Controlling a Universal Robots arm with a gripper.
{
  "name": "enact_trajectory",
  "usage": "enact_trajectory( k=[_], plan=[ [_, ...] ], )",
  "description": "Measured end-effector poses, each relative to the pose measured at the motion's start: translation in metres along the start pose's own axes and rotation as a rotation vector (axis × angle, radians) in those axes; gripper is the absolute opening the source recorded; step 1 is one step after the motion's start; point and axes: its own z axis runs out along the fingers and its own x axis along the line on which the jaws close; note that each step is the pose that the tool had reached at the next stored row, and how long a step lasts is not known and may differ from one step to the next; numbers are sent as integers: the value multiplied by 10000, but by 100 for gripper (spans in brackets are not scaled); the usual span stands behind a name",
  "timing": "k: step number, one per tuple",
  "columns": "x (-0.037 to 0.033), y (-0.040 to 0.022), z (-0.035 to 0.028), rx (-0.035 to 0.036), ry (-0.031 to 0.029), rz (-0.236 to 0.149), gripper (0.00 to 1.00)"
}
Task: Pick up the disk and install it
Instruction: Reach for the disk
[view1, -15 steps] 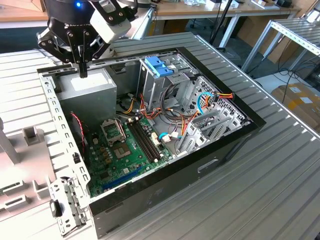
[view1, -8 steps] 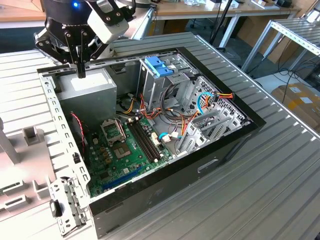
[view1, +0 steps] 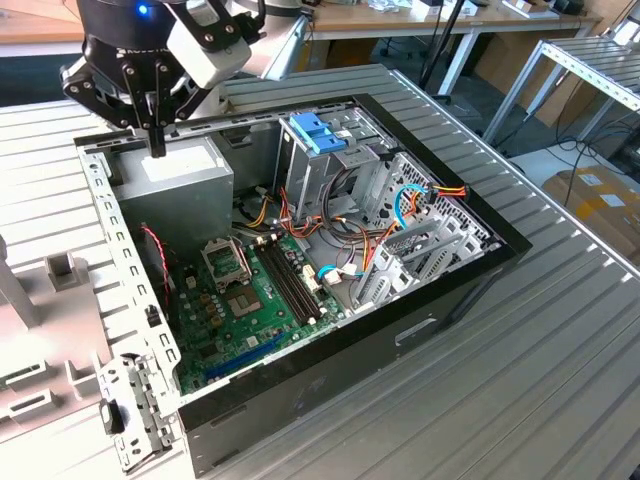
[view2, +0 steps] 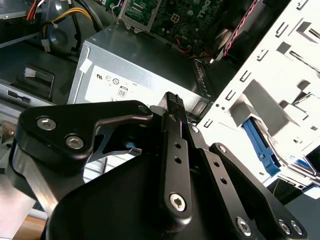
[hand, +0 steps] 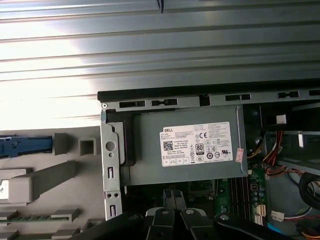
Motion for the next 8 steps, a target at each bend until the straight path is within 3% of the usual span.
enact_trajectory(
  k=[8],
  plan=[
    [55,-4,-2,0,0,1,11]
  ],
)
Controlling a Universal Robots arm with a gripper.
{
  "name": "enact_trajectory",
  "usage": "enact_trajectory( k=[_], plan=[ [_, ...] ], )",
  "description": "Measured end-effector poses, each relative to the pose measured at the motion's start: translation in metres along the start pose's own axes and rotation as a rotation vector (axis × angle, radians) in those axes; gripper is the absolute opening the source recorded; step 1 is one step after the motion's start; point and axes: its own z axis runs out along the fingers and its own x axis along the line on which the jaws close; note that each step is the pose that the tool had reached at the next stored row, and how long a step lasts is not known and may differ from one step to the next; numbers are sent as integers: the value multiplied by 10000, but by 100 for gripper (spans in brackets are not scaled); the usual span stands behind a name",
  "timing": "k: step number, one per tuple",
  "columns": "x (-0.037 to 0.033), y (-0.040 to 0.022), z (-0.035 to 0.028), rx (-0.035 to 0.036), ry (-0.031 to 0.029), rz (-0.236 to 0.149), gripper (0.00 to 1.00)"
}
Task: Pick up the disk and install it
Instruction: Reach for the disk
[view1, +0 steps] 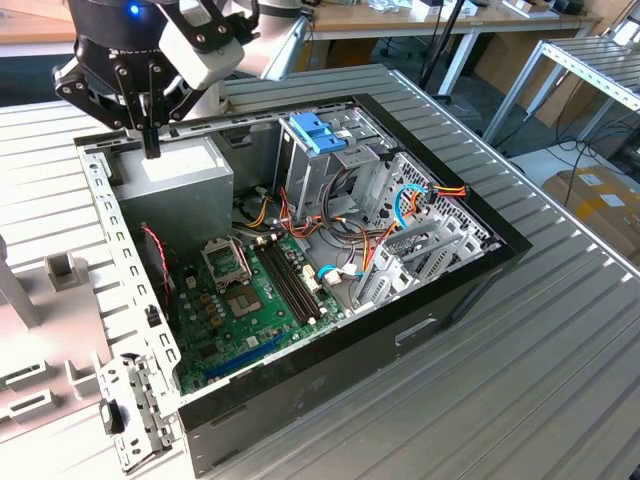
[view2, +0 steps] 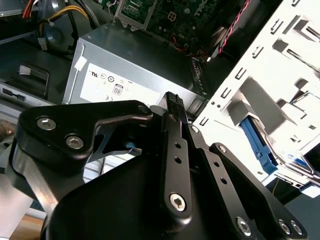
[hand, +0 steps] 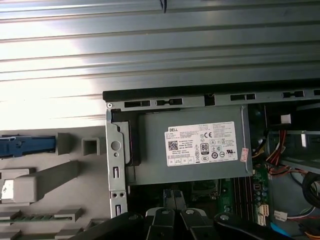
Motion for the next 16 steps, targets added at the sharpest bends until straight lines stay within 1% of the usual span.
enact_trajectory(
  k=[16],
  plan=[
    [116,-9,-3,-1,0,-1,11]
  ],
)
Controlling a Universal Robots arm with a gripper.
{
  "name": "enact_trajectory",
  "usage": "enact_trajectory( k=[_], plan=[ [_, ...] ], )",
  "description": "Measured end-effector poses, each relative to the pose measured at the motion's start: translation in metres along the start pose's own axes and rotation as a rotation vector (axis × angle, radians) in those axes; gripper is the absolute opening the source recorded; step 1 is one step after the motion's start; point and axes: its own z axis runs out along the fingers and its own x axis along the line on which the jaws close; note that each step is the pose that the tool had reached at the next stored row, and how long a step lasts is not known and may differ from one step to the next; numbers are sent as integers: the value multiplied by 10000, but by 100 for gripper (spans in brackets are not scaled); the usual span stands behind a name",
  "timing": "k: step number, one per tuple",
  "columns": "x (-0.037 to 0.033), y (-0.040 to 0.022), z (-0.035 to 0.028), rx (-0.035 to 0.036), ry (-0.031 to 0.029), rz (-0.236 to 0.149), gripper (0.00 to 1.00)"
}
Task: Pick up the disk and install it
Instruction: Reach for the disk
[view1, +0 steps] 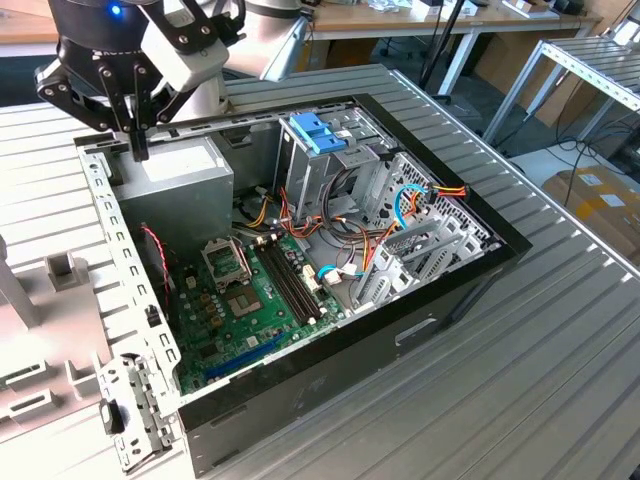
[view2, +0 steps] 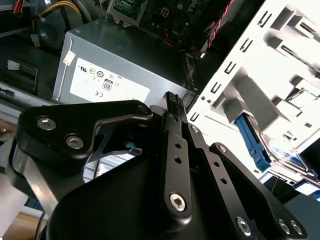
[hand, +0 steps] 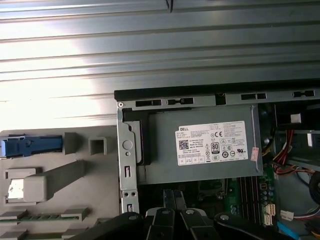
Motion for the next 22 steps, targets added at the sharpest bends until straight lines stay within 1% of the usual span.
enact_trajectory(
  k=[5,9,15,18,20,22],
  plan=[
    [38,-3,-1,-1,-1,0,11],
    [81,-6,-2,1,0,1,11],
    [120,-9,-3,0,0,1,11],
    [148,-11,-3,0,0,1,11],
    [181,-14,-4,1,0,0,11],
    [192,-14,-4,0,-1,0,11]
  ],
)
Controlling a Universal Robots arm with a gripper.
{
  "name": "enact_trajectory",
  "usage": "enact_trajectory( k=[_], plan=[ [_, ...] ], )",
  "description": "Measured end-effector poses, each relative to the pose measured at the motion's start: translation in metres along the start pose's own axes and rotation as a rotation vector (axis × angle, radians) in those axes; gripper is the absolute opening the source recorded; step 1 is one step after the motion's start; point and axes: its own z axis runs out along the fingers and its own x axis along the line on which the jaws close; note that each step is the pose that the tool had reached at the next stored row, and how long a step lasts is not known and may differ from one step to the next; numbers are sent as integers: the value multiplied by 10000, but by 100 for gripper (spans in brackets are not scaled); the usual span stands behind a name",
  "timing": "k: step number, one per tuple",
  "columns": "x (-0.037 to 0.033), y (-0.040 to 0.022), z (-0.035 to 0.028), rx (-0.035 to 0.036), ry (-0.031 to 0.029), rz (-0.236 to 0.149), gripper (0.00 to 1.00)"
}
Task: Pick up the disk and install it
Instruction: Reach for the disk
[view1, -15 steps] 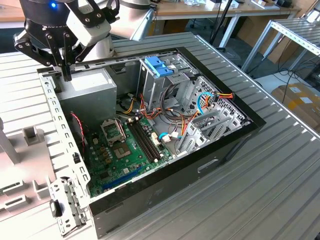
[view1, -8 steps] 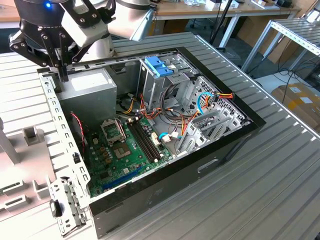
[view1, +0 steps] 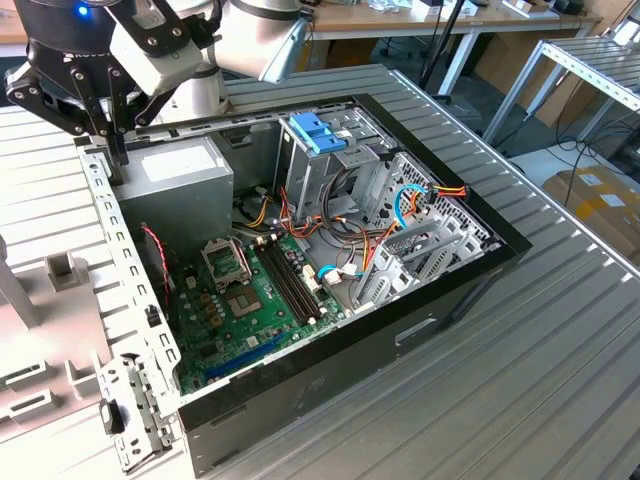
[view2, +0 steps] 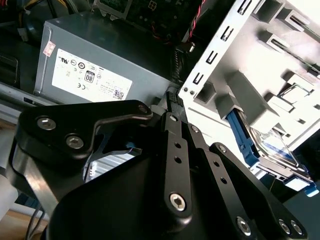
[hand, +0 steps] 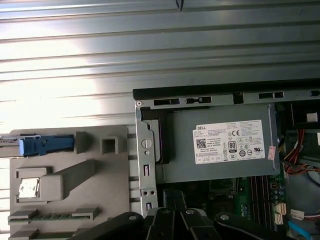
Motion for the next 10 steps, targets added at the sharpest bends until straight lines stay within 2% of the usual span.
enact_trajectory(
  k=[10],
  plan=[
    [72,-6,-2,0,0,0,11]
  ],
)
